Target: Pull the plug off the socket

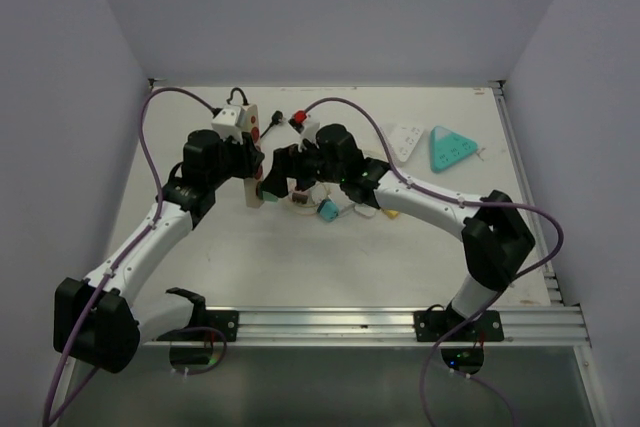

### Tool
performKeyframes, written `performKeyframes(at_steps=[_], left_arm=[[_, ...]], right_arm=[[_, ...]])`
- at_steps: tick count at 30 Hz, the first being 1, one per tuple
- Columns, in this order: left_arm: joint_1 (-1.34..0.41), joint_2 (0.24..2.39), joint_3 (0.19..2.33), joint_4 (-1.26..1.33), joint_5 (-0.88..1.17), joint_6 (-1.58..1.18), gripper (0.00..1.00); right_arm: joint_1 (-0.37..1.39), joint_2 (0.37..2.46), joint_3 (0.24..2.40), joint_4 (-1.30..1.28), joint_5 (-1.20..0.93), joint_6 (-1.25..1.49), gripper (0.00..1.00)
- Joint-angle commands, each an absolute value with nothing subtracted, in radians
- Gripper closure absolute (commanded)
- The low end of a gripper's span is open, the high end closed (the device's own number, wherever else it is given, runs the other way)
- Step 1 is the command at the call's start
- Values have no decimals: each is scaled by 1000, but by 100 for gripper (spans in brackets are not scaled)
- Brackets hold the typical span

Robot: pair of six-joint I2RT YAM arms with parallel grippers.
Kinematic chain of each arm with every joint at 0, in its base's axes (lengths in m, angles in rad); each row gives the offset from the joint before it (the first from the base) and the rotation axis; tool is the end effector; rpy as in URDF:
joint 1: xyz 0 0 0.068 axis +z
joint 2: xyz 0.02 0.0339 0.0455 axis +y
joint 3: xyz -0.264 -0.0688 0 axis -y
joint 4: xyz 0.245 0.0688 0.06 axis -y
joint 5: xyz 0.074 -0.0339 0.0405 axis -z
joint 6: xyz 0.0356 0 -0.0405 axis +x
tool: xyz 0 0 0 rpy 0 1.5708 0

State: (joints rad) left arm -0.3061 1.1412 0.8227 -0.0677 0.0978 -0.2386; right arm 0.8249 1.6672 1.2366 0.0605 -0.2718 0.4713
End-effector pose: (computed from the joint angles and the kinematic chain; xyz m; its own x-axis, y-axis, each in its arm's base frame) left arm 0.2496 -0.0825 0.2926 -0.4403 -0.1075 -0.8914 0.2903 0.9224 -0.2547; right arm 0.2604 0.2959 0.2894 -0.6171 -0.0234 -0.7866 -0.6703 0.5393 0.5098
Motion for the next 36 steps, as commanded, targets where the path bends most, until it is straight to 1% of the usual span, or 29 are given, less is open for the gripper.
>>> performKeyframes(at_steps=[1,7,8,10,11,13,17,18,20,21,22,23,29,36], left_arm=[[-310,1094,835,66,104,-209,100],[-308,1083,830,74,104,-209,100],[-308,1085,828,77,104,-212,100],[-310,1086,828,78,107,-212,100],[-308,1085,827,80,107,-213,100],[-310,1088,827,81,107,-213,100],[-308,1094,828,77,97,-212,100],[-308,1095,828,77,95,-209,100],[-308,1097,830,71,80,-203,100],[-308,1098,830,68,71,-198,100],[-310,1100,833,58,45,-192,100],[-308,1103,836,52,31,-189,100],[-310,1112,848,12,-92,-144,100],[-308,1114,851,2,-212,-92,100]], right_arm=[[839,1723,1314,26,-298,453,5],[847,1793,1359,14,-307,446,11],[850,1807,1362,14,-314,446,15],[853,1821,1371,15,-328,446,19],[857,1830,1376,15,-336,446,24],[862,1839,1387,15,-345,446,29],[867,1848,1393,15,-360,453,51],[867,1844,1390,14,-365,453,64],[867,1833,1387,9,-367,449,78],[867,1826,1378,3,-365,446,91],[867,1810,1371,3,-364,440,97],[865,1801,1365,3,-359,439,100],[867,1717,1345,-90,-322,416,100],[865,1640,1359,-265,-269,403,100]])
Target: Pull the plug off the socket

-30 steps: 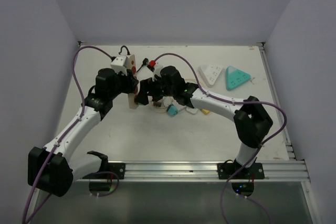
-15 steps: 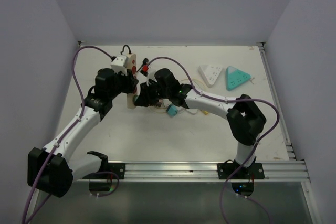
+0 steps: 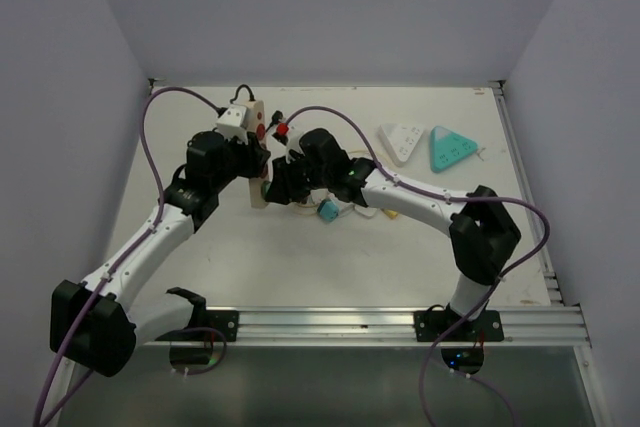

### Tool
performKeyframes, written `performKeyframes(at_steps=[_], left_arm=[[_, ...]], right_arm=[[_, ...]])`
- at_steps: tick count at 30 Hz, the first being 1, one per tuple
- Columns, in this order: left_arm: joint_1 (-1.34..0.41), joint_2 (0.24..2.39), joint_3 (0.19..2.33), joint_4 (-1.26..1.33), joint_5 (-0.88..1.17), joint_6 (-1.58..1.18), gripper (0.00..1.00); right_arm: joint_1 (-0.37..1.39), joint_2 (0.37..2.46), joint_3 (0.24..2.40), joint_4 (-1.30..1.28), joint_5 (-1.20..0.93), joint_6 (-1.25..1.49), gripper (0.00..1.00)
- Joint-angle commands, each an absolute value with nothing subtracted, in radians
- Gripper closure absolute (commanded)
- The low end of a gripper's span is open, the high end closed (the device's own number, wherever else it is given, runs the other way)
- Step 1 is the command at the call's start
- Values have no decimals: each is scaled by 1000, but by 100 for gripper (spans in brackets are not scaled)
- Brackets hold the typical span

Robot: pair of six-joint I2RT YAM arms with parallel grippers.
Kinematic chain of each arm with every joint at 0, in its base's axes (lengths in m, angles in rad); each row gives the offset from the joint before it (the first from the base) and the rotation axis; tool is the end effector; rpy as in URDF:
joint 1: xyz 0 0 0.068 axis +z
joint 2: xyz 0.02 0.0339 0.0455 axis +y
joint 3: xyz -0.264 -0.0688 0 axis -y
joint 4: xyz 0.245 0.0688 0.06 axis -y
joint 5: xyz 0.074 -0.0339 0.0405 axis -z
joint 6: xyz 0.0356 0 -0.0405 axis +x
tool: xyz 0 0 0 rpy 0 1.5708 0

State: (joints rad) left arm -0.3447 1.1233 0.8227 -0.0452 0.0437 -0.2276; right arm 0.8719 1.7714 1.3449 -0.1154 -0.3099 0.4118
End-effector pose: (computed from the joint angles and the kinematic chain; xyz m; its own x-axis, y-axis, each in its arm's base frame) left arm 0.2448 -0.0895 0.2991 -0.3957 -0.0974 -0.9132 0.2946 0.9283 -0.2267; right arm 0.2574 0.3231 0.2698 -0.6632 -0.1966 -0.7222 -0.6894 0.5362 0.4871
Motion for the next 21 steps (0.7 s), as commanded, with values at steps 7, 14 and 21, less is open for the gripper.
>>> performKeyframes(at_steps=[7,14,21], left_arm=[[-304,1114,851,-37,-322,-67,100],[-285,1120,854,-43,-333,-71,100],[-278,1108,853,-38,-259,-106,100]], right_arm=[[853,1537,1322,-377,-215,396,100],[824,1408,1256,-405,-225,362,100],[681,1332,1109,-293,-253,382,100]])
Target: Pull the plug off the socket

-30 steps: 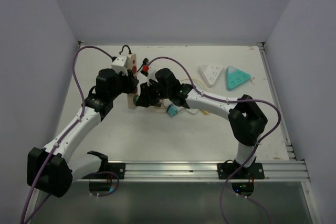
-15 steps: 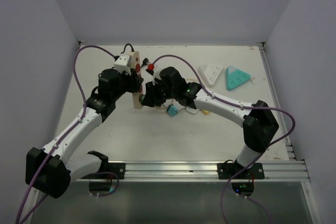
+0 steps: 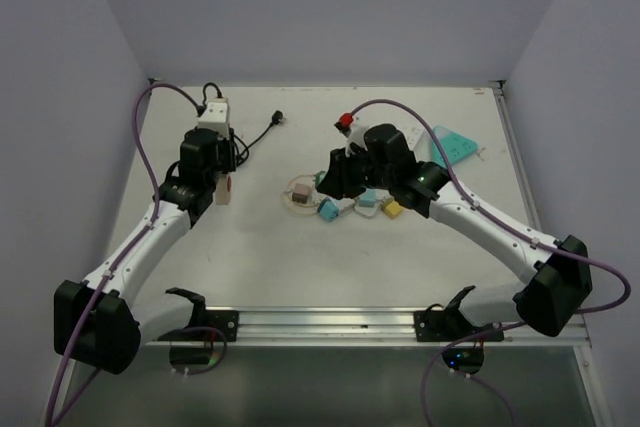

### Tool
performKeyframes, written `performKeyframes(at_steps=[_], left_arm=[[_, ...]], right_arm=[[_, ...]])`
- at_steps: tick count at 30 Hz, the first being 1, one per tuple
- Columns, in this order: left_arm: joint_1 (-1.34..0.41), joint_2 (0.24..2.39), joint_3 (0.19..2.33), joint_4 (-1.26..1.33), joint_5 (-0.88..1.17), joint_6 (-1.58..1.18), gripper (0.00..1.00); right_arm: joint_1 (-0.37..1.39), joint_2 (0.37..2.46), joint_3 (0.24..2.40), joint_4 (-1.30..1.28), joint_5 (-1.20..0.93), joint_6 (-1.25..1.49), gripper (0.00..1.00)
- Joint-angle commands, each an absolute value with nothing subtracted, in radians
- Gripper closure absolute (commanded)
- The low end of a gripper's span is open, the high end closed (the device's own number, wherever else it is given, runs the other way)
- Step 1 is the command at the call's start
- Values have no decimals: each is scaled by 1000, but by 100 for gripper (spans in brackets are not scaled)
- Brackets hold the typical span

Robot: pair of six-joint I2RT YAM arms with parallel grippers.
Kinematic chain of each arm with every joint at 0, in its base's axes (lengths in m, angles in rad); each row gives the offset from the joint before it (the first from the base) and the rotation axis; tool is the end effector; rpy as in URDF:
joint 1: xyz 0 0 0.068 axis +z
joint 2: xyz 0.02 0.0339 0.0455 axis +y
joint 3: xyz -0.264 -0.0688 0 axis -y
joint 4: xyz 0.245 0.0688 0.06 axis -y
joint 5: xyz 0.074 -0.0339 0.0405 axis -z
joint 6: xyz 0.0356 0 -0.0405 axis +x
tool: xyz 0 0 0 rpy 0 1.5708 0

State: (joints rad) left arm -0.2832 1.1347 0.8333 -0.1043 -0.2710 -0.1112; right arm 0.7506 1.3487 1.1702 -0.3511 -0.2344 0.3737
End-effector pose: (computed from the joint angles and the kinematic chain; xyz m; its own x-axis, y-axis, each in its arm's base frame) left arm 0.2521 -0.0634 0.2946 -0.3803 -0.0007 -0.9249 -0.0092 1.0000 0.0030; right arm 0.2191 0.2157 0.3317 -0.6396 -0.1110 -0.7606 -0.6192 0.6607 0.4243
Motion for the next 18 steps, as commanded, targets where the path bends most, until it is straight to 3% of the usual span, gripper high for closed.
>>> performKeyframes(at_steps=[1,18], left_arm=[[-278,1109,853,-37,-252,-109,100],[-278,1138,867,-34,-77,-161,100]], right_arm=[[640,1331,1091,-267,-258,391,100],[549,1807,1062,210,-354,535,97]])
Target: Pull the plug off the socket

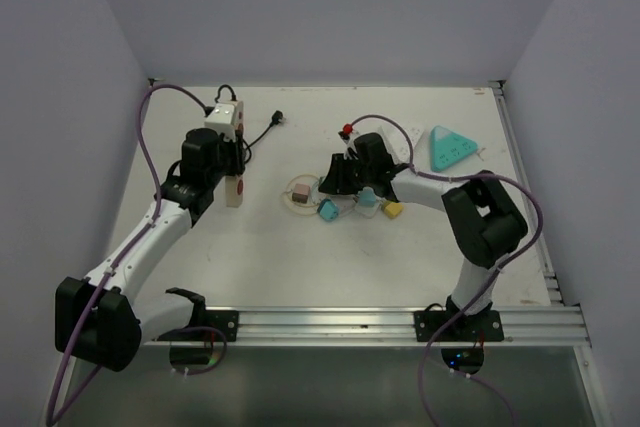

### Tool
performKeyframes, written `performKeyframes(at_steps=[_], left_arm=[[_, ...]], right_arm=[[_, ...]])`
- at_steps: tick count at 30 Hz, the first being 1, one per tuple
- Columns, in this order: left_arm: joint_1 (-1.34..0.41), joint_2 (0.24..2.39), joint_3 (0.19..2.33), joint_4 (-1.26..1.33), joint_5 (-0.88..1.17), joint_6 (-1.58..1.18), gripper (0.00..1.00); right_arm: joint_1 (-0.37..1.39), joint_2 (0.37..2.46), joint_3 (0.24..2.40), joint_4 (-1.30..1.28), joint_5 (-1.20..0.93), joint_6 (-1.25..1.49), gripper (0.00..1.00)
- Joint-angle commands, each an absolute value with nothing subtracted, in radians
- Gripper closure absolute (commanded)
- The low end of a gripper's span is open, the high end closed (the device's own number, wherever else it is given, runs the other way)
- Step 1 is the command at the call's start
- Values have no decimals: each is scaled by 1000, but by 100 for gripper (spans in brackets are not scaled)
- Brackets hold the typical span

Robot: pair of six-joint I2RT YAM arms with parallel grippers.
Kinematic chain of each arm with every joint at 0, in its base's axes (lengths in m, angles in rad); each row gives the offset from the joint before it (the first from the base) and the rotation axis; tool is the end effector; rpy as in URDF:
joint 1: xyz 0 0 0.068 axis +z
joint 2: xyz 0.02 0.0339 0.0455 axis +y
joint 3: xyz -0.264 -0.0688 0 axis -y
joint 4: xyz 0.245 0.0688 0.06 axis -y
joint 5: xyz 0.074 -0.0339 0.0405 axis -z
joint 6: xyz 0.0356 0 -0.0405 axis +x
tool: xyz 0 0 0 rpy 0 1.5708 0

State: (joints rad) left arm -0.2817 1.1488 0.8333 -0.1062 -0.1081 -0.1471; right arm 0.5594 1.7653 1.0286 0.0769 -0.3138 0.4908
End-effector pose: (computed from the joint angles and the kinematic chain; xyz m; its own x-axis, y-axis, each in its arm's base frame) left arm 0.2539 -0.0695 0.2906 -0.4156 -0.0314 -0.9090 0.1222 0.9884 -0.0900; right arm 0.3146 0.2099 0.1862 -0.7935 0.0321 -0.6077 -0.3826 0.7502 0.5393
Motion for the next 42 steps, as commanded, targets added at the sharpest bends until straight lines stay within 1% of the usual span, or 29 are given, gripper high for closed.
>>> performKeyframes(at_steps=[1,3,4,5,6,7,11,14,18,22,24,25,27,28,34,37,39,40,42], left_arm=[[-278,1141,867,-34,-74,-161,100],[-279,1143,870,-35,-63,-164,100],[-278,1144,871,-35,-63,-163,100],[-278,1144,873,-35,-60,-166,100],[-278,1144,873,-35,-58,-166,100],[-278,1144,873,-35,-57,-167,100],[-278,1158,877,-38,-41,-172,100],[-273,1178,882,-43,-20,-179,100],[-247,1221,891,-52,29,-199,100],[-195,1311,910,-69,96,-244,100],[-145,1362,917,-68,179,-302,99],[-124,1380,916,-63,211,-323,99],[-77,1419,917,-49,291,-377,96],[-65,1458,919,-49,311,-390,95],[-31,1595,945,-63,437,-433,94],[-15,1635,951,-57,479,-451,89],[-8,1655,957,-66,477,-451,83],[-6,1661,959,-72,473,-451,77],[-5,1675,968,-96,457,-448,70]], right_arm=[[543,1830,1057,219,-359,538,88],[534,1839,1043,221,-360,540,75],[532,1827,1029,218,-350,537,61],[531,1816,1023,206,-341,532,53],[526,1806,1019,192,-327,514,48],[528,1775,1016,154,-298,502,36],[526,1682,1026,42,-221,445,20],[528,1584,1031,-33,-196,404,13],[528,1438,1031,-121,-175,367,9],[526,1283,1003,-195,-150,342,7],[528,1217,986,-225,-146,341,6],[526,1157,967,-235,-143,342,6],[528,1105,947,-256,-137,342,5],[528,1050,934,-268,-130,342,5],[528,888,873,-331,-80,334,3],[526,825,854,-350,-51,327,2],[526,801,853,-362,-38,316,2],[526,795,854,-376,-32,314,2],[526,782,857,-388,-25,310,2]])
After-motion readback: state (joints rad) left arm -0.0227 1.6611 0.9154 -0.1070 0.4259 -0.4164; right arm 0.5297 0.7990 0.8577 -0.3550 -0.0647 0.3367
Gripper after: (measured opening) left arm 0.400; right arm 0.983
